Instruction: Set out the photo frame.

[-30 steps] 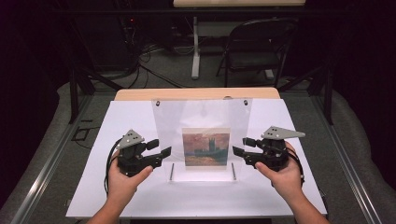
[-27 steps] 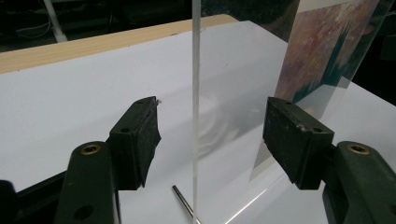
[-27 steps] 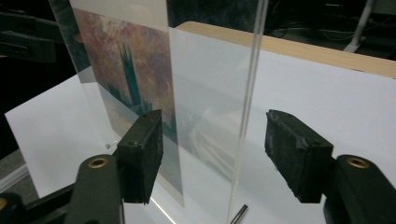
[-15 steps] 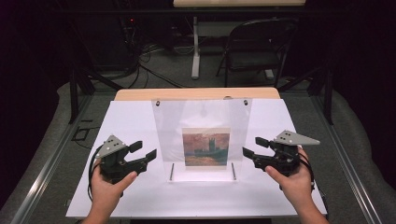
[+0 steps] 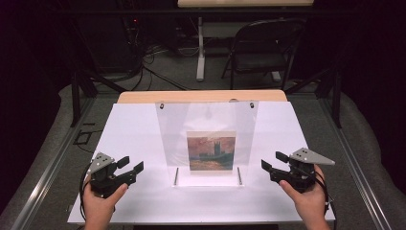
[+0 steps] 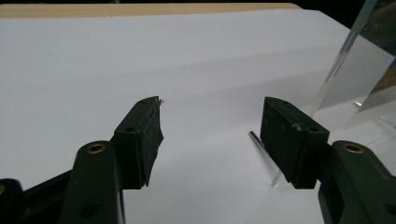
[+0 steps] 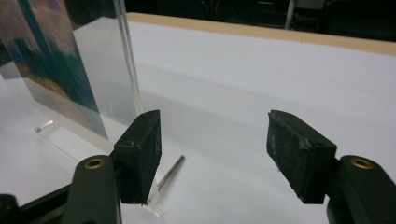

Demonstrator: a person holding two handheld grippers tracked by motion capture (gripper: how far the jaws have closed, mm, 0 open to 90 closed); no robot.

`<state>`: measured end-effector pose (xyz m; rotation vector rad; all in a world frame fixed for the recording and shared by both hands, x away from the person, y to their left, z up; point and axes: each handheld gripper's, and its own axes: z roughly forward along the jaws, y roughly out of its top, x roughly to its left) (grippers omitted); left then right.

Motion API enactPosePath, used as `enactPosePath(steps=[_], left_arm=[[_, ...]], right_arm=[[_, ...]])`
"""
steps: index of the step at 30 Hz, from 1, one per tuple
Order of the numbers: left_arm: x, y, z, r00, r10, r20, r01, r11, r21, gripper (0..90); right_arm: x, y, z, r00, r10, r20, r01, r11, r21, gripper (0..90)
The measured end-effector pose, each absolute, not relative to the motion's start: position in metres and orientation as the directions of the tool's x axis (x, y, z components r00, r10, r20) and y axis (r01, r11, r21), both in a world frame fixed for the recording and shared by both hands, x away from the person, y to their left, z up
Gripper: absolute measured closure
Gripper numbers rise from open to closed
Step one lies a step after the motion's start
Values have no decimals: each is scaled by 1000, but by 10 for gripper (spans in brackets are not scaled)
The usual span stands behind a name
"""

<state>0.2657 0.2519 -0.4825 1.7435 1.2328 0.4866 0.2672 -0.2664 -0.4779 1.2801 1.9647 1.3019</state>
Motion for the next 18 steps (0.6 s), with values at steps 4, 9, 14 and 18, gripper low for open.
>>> enactPosePath(steps=[4,9,14,18], left_arm=[[262,256,-496,410,896,-170,537,-86,839,380],[265,260,-515,399,905,-144,546,-108,831,380],[269,260,-523,393,911,-121,557,-131,820,381],[273,260,-532,393,913,-106,569,-151,809,383]], right_arm=[[265,-273,-496,-445,889,112,477,130,869,352],[266,-280,-511,-419,901,109,495,126,860,351],[269,-282,-524,-414,896,162,533,94,841,352],[272,-277,-535,-415,898,145,545,118,830,366]])
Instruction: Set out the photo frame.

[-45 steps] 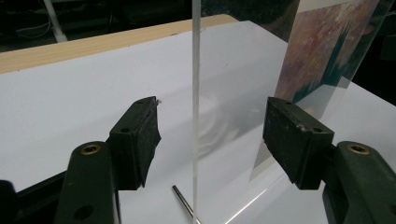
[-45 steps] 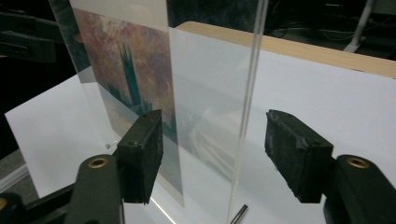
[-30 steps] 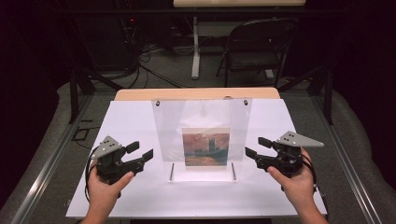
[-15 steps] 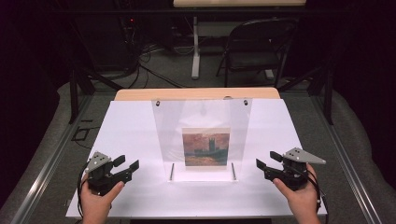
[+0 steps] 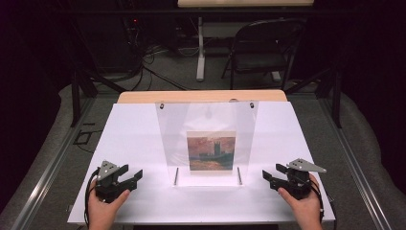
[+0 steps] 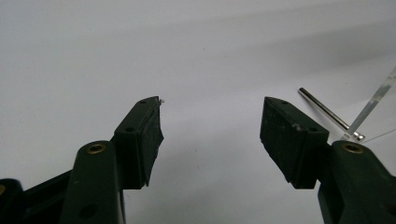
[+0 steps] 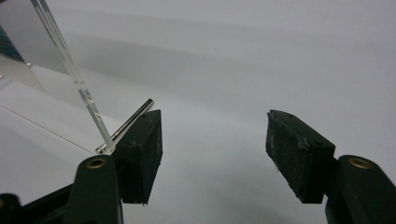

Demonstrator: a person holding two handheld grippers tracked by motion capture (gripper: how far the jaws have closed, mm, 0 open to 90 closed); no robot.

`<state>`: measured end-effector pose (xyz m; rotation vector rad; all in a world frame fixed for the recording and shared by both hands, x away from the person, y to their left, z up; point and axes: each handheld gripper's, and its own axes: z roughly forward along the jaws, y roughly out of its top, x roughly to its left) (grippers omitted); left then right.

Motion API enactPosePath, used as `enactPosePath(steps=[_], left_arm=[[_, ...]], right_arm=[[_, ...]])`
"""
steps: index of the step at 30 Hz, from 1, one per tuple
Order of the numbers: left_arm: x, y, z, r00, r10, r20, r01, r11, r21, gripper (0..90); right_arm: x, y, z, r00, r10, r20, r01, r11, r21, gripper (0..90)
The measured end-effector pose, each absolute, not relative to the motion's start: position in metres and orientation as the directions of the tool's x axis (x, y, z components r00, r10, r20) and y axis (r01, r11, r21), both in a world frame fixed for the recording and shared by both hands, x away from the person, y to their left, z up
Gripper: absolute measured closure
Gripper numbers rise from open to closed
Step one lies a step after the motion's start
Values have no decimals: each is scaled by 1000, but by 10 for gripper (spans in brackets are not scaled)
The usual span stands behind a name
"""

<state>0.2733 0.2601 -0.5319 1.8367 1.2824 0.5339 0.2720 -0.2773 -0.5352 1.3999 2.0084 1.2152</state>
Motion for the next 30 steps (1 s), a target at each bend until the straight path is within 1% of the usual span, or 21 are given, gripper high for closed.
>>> enactPosePath(steps=[4,11,21,30], left_arm=[[274,260,-535,398,911,-110,570,-151,808,382],[277,259,-541,405,906,-121,595,-161,788,383],[278,258,-543,410,903,-127,608,-167,776,382],[278,256,-543,411,903,-122,614,-175,770,382]], right_arm=[[275,-271,-541,-425,899,109,531,150,834,371],[275,-264,-546,-455,887,81,538,201,819,370],[278,-266,-551,-458,877,143,581,174,795,369],[278,-269,-552,-451,879,155,593,165,788,369]])
